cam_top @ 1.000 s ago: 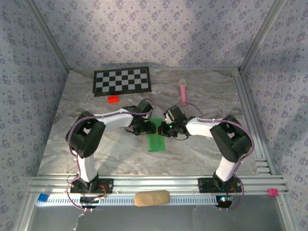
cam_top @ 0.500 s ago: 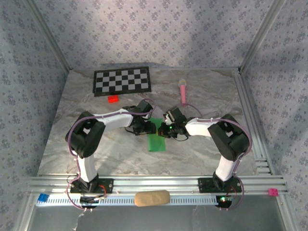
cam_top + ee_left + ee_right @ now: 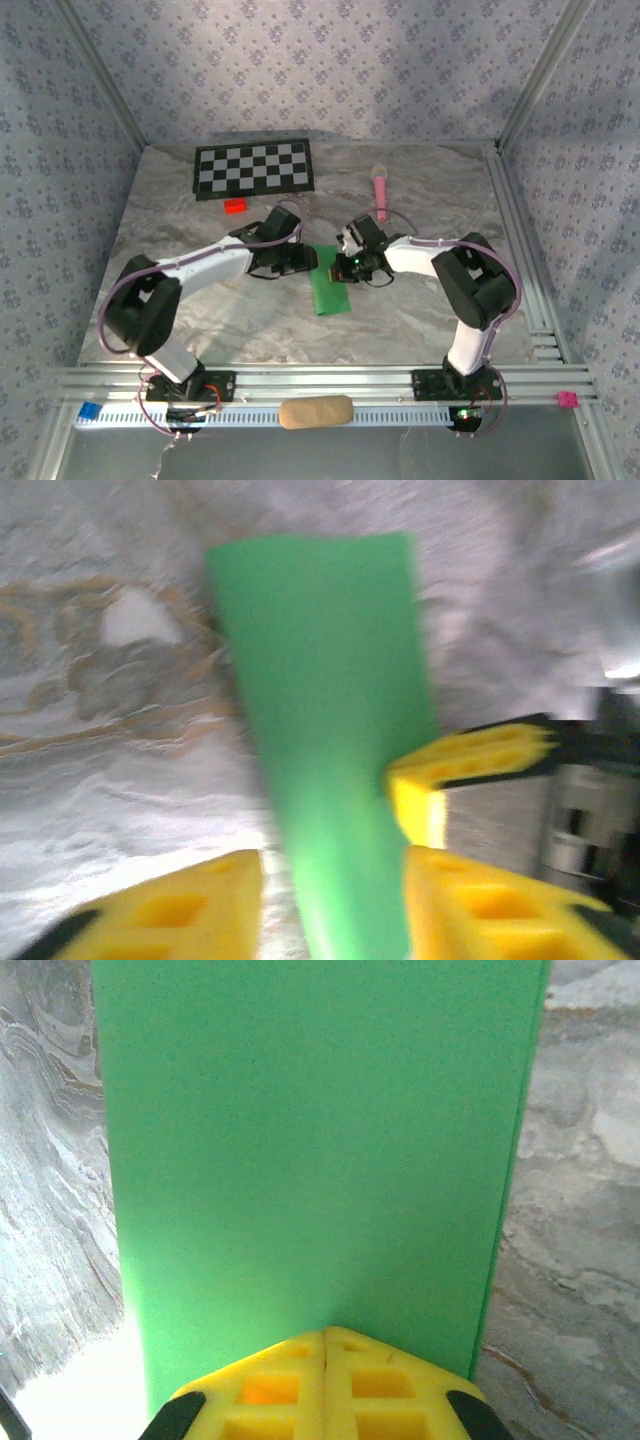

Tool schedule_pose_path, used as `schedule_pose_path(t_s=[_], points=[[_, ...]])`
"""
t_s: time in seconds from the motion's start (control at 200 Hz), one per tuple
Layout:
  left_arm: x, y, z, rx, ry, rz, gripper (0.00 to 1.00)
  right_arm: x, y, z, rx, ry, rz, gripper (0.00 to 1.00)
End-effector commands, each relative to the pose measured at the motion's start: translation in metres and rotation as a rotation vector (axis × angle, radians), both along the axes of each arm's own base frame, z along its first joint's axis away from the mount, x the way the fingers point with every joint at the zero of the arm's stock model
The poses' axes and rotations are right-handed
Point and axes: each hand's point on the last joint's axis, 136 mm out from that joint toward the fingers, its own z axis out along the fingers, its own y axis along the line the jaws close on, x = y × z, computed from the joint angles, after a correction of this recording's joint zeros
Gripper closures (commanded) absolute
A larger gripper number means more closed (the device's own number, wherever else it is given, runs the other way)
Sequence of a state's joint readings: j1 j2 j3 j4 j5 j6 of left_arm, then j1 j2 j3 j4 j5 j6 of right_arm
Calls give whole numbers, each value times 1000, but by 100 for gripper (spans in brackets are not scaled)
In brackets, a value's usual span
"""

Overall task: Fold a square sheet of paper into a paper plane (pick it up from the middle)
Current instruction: Hold the square sheet of paper at the center of the table, then first fold the square sheet of paper in half at the center of the table.

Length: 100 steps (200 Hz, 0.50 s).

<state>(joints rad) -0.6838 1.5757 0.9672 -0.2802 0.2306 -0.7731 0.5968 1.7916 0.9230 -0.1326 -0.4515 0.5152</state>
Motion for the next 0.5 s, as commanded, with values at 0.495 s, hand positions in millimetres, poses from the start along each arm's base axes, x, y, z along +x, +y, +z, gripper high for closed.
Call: schedule_pose_path(t_s=[0.495], points=[[-2,-37,-24,-272,125,-72,100,-18,-27,-31,-130,85,-27,100]])
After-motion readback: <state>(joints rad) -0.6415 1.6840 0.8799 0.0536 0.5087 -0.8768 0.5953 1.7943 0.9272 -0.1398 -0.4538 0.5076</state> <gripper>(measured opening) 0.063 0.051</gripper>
